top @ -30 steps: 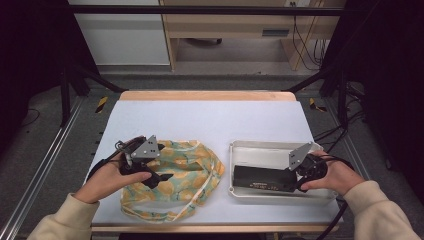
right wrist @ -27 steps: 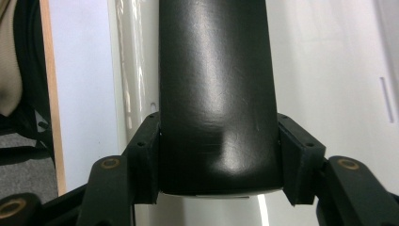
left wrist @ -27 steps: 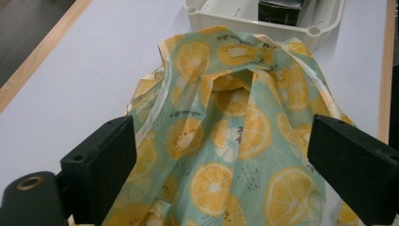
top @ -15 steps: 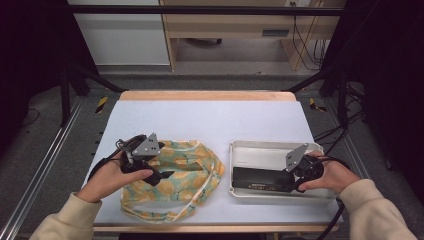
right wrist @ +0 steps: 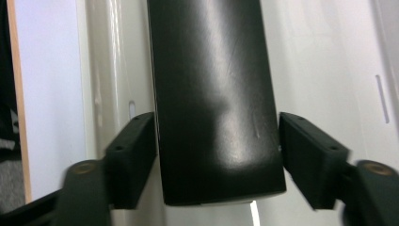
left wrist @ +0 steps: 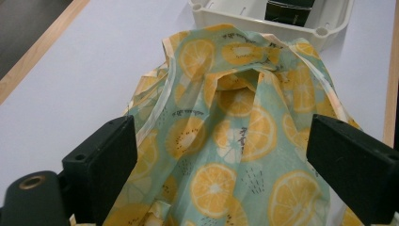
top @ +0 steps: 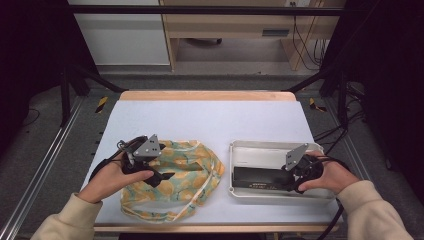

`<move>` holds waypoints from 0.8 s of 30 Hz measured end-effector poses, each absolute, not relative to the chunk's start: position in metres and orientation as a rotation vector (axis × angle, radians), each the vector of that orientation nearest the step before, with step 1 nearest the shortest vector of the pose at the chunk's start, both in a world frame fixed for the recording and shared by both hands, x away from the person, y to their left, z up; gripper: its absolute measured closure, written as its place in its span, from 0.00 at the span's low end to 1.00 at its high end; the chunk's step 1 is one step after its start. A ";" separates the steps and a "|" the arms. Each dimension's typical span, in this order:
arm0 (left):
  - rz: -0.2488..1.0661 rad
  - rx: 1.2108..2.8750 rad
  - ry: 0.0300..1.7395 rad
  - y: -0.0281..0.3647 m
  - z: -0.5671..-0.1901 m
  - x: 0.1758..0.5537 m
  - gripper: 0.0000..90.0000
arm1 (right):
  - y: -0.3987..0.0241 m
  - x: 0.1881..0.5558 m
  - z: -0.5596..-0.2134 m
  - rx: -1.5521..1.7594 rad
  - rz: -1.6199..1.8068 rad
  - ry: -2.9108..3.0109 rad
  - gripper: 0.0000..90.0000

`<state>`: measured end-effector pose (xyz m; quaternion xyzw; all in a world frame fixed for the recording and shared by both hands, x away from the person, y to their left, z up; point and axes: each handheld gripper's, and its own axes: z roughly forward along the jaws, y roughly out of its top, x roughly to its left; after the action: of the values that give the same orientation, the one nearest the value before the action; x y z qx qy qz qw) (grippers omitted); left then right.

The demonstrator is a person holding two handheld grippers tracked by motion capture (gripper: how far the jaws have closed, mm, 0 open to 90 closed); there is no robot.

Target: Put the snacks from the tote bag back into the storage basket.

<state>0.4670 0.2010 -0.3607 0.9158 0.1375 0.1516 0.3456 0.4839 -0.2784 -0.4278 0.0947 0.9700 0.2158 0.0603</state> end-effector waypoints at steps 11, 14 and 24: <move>0.399 2.365 0.385 0.208 -0.362 0.468 0.10 | -0.278 0.467 -0.401 0.465 0.823 2.753 0.11; 0.414 2.358 0.395 0.211 -0.361 0.468 0.10 | -0.276 0.459 -0.388 0.484 0.901 2.681 0.11; 0.479 2.244 0.527 0.231 -0.359 0.473 0.08 | -0.261 0.444 -0.357 0.643 1.018 2.469 0.11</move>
<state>0.4726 0.2312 -0.3590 0.8803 0.2065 0.1879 0.3835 0.4442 -0.2612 -0.3573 0.2296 0.8813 0.3635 0.1962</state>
